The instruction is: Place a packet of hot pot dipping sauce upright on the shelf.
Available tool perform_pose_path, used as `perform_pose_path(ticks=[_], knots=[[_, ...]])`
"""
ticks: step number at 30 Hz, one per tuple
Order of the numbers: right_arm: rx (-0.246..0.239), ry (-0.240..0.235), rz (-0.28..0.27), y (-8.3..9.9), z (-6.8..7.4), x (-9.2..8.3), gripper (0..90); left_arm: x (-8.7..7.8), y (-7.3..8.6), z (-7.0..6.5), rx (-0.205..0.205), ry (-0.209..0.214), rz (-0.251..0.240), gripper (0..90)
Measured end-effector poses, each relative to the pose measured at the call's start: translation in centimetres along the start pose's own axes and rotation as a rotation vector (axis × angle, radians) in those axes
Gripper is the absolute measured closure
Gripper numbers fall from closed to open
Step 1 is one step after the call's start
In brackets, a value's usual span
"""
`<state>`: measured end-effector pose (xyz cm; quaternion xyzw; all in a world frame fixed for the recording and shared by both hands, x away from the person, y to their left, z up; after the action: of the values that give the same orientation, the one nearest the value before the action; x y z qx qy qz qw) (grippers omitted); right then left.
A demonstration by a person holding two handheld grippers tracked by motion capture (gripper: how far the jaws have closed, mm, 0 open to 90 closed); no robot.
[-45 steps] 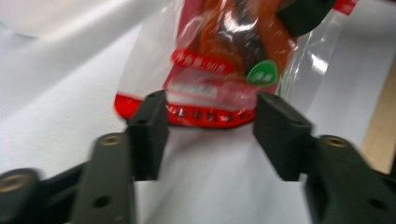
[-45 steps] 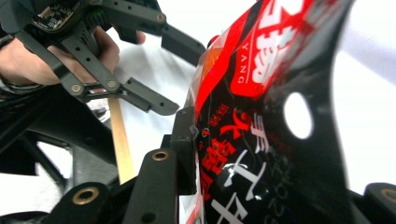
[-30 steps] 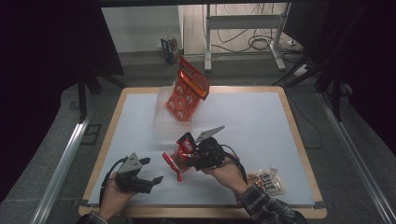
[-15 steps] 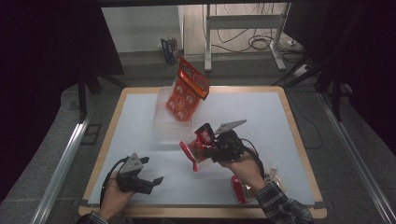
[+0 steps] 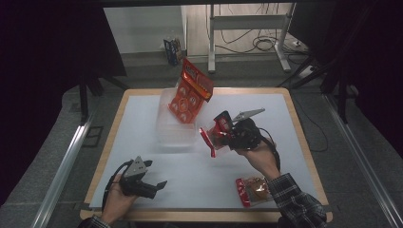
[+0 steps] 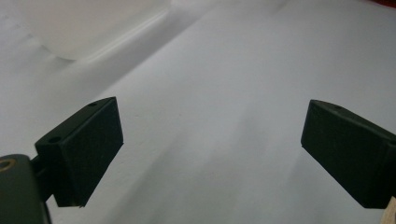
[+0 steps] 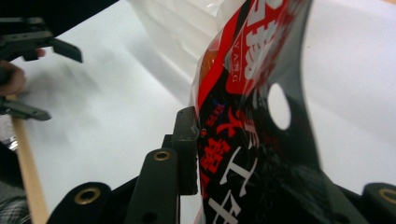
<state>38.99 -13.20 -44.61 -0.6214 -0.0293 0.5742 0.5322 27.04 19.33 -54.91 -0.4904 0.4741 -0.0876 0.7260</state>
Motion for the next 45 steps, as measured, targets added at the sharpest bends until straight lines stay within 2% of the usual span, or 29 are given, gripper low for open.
perform_pose_path(ticks=[4, 9, 16, 21, 24, 28, 41, 45], knots=[[-0.015, 0.009, 0.015, -1.0, -0.8, 1.1, 69.7, 0.1, 0.0, 0.0, 0.006, 0.003, 0.004, 4.9], [-0.036, 0.017, 0.042, -2.1, -1.1, 2.4, 69.7, 0.1, 0.0, -0.2, 0.016, 0.004, 0.009, 4.7], [-0.083, 0.013, 0.090, -3.3, -1.2, 4.2, 69.7, 0.1, 0.0, -0.2, 0.028, 0.003, 0.016, 4.4], [-0.108, 0.019, 0.114, -3.9, -1.0, 4.7, 69.7, 0.2, 0.0, -0.3, 0.035, 0.004, 0.024, 4.3], [-0.148, 0.032, 0.135, -4.5, -0.9, 5.2, 69.7, 0.2, 0.0, -0.3, 0.041, 0.002, 0.027, 4.2], [-0.170, 0.033, 0.139, -5.2, -0.8, 5.6, 69.5, 0.2, 0.0, -0.3, 0.041, 0.001, 0.028, 4.2], [-0.170, 0.036, 0.111, -6.5, -0.3, 6.4, 68.2, 0.4, 0.1, -0.4, 0.047, 0.005, 0.038, 4.1], [-0.184, 0.039, 0.098, -7.2, 0.1, 6.7, 68.7, 0.4, 0.1, -0.4, 0.050, 0.005, 0.043, 4.0]])
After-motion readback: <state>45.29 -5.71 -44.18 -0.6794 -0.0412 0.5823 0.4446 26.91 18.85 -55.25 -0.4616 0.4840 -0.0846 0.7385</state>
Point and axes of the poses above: each handheld gripper's, and its own axes: x roughly forward along the jaws, y roughly out of its underside, z roughly to its left, the point moved 3 cm from there along x, roughly forward along the jaws, and after that the axes turned 6 degrees about x, right-handed, at the moved point
